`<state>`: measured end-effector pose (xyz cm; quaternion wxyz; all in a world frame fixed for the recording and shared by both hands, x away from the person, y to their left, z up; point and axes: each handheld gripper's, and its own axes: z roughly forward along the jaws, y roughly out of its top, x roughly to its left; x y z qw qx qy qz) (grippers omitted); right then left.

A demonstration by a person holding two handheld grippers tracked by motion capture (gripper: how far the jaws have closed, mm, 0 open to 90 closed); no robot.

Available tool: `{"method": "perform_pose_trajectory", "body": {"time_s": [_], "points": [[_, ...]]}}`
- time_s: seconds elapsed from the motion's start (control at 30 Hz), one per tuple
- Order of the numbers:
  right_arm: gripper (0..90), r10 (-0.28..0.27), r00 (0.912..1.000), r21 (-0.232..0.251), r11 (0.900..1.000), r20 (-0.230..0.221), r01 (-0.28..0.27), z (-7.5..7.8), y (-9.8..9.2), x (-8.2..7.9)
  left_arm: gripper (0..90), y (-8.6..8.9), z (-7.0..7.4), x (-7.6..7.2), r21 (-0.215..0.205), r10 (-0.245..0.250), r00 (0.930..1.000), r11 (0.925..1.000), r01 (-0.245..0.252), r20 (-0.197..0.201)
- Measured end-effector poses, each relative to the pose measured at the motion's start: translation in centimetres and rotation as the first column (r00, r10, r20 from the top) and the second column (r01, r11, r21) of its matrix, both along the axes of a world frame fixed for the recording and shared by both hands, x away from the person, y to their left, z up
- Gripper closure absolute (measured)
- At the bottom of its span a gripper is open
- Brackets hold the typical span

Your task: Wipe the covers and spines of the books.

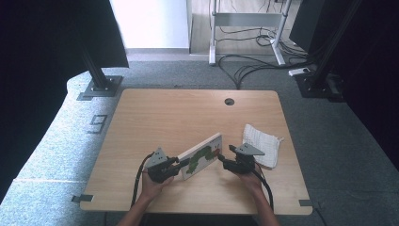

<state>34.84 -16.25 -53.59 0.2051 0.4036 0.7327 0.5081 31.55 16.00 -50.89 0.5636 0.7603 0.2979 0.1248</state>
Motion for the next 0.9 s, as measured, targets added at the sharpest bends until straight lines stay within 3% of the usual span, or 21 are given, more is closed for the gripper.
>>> {"method": "perform_pose_trajectory", "body": {"time_s": [0.27, 0.5, 0.7, 0.9], "points": [[34.0, -0.012, 0.9994, 0.023, 1.000, -0.034, 0.012, -0.1, 0.1, 0.1, 74.1, 0.5, 0.2, 0.0, 0.005, 0.074, 0.9973, 0.9973, -0.074, 0.006], [34.4, -0.009, 0.9977, 0.057, 0.998, -0.068, 0.012, 0.0, 0.4, 0.1, 74.1, 0.2, 0.3, -0.4, 0.010, 0.091, 0.9958, 0.9958, -0.091, 0.012], [33.8, -0.001, 0.9964, 0.098, 0.995, -0.084, 0.010, 0.9, 1.5, -0.1, 74.0, -0.6, 0.4, -1.2, 0.037, 0.100, 0.9939, 0.9942, -0.101, 0.047], [33.3, -0.010, 0.9945, 0.156, 0.987, -0.104, 0.026, 1.8, 2.2, 0.1, 74.0, -0.7, 0.3, -1.4, 0.037, 0.104, 0.9934, 0.9937, -0.106, 0.048]]}}
